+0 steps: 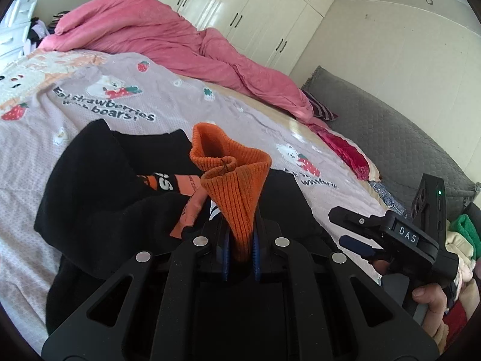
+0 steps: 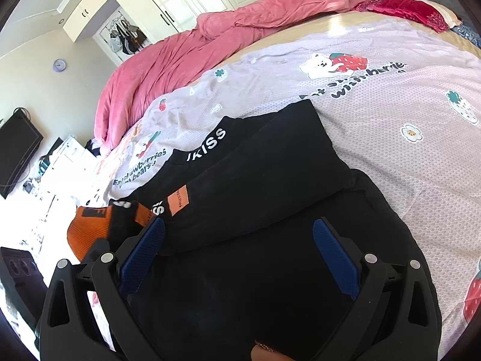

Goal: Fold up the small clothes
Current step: 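Lay the cuff on the shirt body and open the left gripper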

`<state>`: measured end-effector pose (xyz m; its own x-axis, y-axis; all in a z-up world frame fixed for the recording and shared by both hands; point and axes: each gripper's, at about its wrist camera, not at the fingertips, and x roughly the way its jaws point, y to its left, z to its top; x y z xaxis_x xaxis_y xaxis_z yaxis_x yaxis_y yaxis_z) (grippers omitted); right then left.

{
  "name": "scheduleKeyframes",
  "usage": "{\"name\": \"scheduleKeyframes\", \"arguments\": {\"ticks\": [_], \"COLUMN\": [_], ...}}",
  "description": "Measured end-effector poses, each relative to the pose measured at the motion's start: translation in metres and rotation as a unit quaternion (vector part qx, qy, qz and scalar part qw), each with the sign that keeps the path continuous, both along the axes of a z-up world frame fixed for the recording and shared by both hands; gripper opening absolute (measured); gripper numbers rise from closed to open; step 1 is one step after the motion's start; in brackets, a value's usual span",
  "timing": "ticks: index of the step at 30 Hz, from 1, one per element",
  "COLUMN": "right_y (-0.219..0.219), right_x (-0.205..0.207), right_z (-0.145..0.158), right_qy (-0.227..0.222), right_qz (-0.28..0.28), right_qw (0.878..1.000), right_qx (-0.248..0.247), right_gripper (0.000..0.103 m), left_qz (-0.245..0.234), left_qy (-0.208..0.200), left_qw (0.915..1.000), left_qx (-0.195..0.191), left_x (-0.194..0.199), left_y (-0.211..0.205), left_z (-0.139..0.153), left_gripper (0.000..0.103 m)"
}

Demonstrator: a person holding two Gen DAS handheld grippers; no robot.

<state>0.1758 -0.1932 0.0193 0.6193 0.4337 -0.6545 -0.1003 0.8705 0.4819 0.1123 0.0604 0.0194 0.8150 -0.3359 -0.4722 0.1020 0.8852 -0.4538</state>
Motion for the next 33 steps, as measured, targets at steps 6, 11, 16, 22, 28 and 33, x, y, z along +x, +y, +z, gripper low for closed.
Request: {"name": "scheduleKeyframes", "arguments": {"ticks": [6,11,16,22,28,33], "right_y": [0.000,0.000,0.005,0.024,0.057,0.078], "right_x": [0.001,0.000,0.001,-0.001,-0.005,-0.009], "right_z": [-0.001,-0.001,-0.006,-0.024,-0.046,-0.051], "right_qy": [0.004,0.008,0.019,0.046,0.064,0.049], "right_qz": [-0.003,-0.001,0.007,0.042,0.089,0.102], "right_qw": [1.000,1.000,1.000,0.998,0.992,0.988], "right_qx": [0.003,0.002,-0.004,-0.031,-0.069,-0.108], "right_gripper": [0.099,0.099,0.099,0.099,0.099,0.098], "left_qz": [-0.043,-0.070,-0.073,0.001,0.110,0.154], "left_qy": [0.028,0.042,0.027,0.023,0.019,0.022], "left_qw": [0.9987,0.9967,0.9970,0.9996,0.9921,0.9873], "left_qx": [-0.006,-0.002,0.001,0.017,0.056,0.035], "left_x": [0.010,0.012,0.008,0.007,0.002,-0.001], "left_y": [-0.010,-0.018,-0.018,0.009,0.051,0.081], "left_z": [-0.012,-0.018,-0.012,-0.007,-0.004,-0.005], "left_gripper": [0.011,0.047,0.049,0.062,0.085,0.089]}}
